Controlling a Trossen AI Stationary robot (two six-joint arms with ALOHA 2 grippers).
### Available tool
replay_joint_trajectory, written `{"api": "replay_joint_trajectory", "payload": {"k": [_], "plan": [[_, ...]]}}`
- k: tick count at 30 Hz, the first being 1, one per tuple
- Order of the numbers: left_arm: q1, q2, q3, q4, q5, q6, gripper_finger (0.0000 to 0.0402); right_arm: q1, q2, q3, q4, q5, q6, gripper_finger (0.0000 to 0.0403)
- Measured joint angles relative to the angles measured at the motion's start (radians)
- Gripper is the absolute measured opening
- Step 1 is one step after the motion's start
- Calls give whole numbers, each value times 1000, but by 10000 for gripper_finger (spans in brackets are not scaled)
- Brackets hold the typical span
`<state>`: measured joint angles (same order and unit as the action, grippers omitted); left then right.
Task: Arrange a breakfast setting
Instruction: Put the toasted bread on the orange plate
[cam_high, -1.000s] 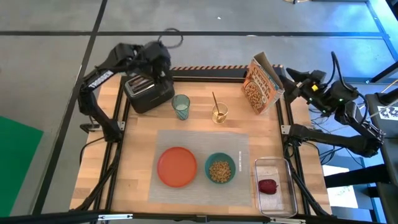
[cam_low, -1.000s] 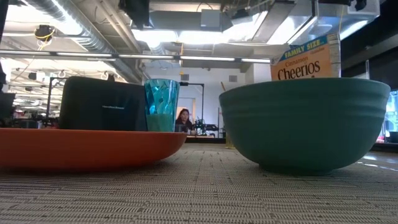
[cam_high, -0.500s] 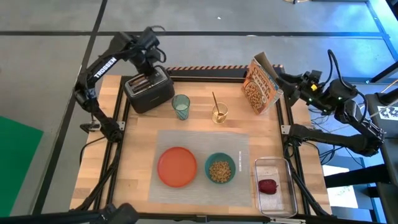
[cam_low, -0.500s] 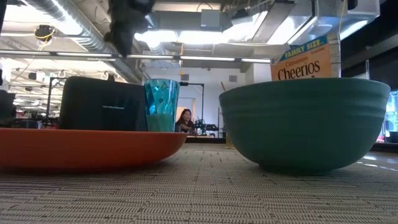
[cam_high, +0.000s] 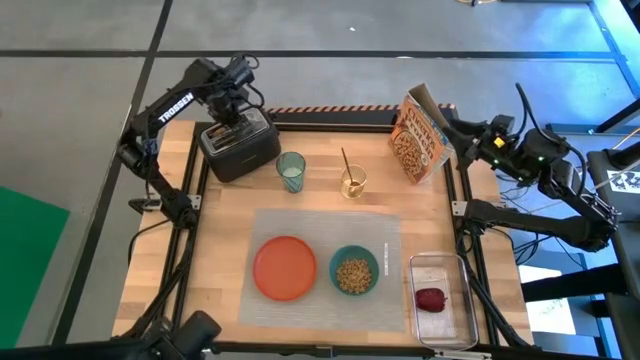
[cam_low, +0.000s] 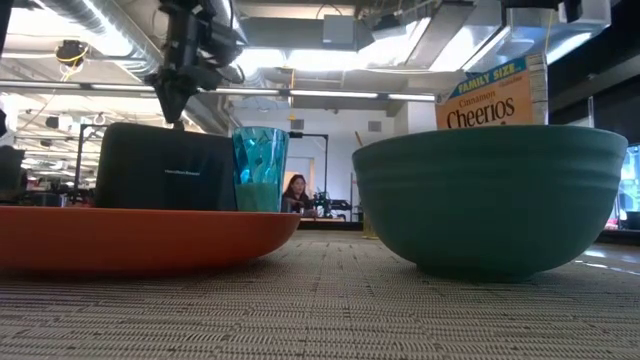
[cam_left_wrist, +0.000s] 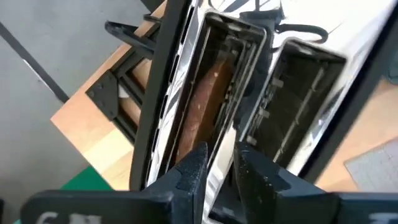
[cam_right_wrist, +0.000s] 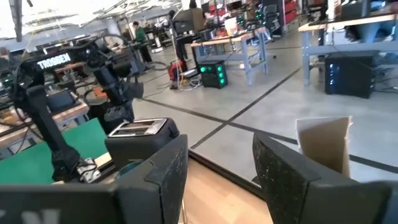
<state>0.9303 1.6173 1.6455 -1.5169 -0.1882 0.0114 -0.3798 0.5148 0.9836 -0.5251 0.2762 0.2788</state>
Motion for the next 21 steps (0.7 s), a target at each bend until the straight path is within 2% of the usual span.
{"api": "replay_joint_trajectory", "payload": {"k": [8,21], "plan": [[48,0,-63,69,-4,50,57,0,0,0,0,12,0,170],[74,0,-111,96,-5,79,56,0,0,-1,3,30,0,170]]}}
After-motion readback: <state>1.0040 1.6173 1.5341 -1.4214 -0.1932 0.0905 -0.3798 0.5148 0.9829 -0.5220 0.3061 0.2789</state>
